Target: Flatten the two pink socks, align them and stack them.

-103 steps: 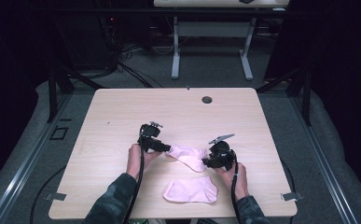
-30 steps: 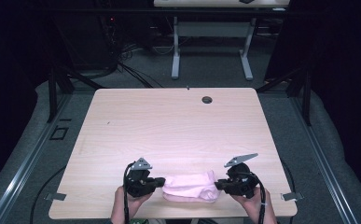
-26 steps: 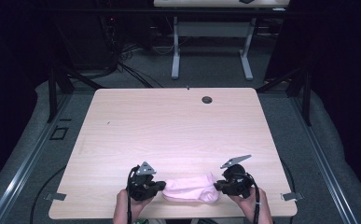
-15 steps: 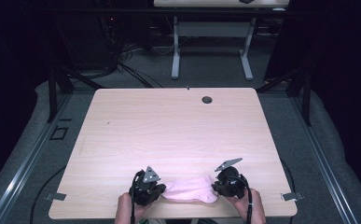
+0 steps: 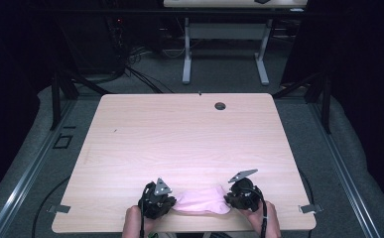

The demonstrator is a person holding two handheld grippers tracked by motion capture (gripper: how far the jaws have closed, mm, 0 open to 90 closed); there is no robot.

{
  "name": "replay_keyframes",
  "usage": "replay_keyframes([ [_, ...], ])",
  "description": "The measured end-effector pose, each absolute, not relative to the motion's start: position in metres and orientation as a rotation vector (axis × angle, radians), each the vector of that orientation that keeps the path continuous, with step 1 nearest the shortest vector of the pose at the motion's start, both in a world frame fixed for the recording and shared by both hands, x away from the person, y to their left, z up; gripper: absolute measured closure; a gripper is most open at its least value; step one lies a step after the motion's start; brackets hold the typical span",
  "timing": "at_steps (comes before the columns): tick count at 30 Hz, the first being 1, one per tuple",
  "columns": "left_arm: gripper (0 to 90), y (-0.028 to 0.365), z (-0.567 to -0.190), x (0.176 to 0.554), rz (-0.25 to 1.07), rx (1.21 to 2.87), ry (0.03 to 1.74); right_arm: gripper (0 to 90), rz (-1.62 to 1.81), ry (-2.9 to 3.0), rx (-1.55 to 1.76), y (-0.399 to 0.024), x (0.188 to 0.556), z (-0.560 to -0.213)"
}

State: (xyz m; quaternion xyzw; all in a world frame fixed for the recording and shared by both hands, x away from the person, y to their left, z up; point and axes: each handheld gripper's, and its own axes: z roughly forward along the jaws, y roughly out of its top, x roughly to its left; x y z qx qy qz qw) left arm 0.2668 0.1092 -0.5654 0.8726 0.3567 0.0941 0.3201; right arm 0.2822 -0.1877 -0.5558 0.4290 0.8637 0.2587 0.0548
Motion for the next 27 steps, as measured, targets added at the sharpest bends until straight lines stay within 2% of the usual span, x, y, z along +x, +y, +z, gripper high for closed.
replay_keyframes([
  [1,78.1,0.11,-0.565,0.267,0.253,2.294,0.941,78.1,0.782,2.619,1.299,-0.188,0.282,-0.556],
  [2,67.9,0.111,-0.564,0.268,0.256,2.288,0.938,71.9,0.797,2.609,1.307,-0.187,0.283,-0.556],
  [3,67.9,0.112,-0.562,0.268,0.257,2.283,0.95,71.9,0.797,2.609,1.307,-0.187,0.283,-0.556],
  [4,54.3,0.116,-0.558,0.268,0.273,2.273,0.955,65.8,0.813,2.6,1.297,-0.189,0.282,-0.553],
  [5,49.0,0.116,-0.558,0.268,0.273,2.273,0.955,65.8,0.813,2.6,1.297,-0.189,0.282,-0.553],
  [6,44.3,0.121,-0.555,0.269,0.289,2.262,0.964,56.9,0.834,2.572,1.291,-0.192,0.28,-0.548],
  [7,39.5,0.121,-0.555,0.269,0.289,2.262,0.964,56.9,0.834,2.572,1.291,-0.192,0.28,-0.548],
  [8,36.2,0.124,-0.553,0.269,0.291,2.252,0.972,52.5,0.875,2.54,1.286,-0.194,0.277,-0.542],
  [9,36.2,0.127,-0.551,0.27,0.296,2.254,0.969,52.5,0.875,2.54,1.286,-0.194,0.277,-0.542],
  [12,28.6,0.135,-0.546,0.269,0.326,2.235,0.988,42.3,0.932,2.479,1.286,-0.2,0.272,-0.532],
  [13,24.7,0.138,-0.544,0.27,0.331,2.232,0.99,36.3,0.946,2.434,1.276,-0.207,0.268,-0.525],
  [14,24.7,0.141,-0.542,0.269,0.342,2.221,1.002,36.3,0.946,2.434,1.276,-0.207,0.268,-0.525],
  [15,20.0,0.144,-0.54,0.27,0.36,2.218,1.009,30.1,0.967,2.388,1.278,-0.215,0.264,-0.519],
  [17,18.5,0.152,-0.538,0.27,0.387,2.202,1.03,27.3,0.98,2.37,1.272,-0.22,0.262,-0.516],
  [19,15.1,0.16,-0.536,0.272,0.402,2.189,1.053,16.8,0.982,2.321,1.29,-0.233,0.261,-0.513],
  [22,12.6,0.178,-0.537,0.275,0.418,2.17,1.1,11.1,0.991,2.252,1.335,-0.249,0.26,-0.516],
  [25,3.9,0.193,-0.541,0.277,0.433,2.145,1.165,0.0,0.958,2.197,1.403,-0.269,0.262,-0.524],
  [27,1.7,0.204,-0.546,0.278,0.456,2.143,1.211,0.0,0.938,2.182,1.423,-0.274,0.263,-0.527],
])
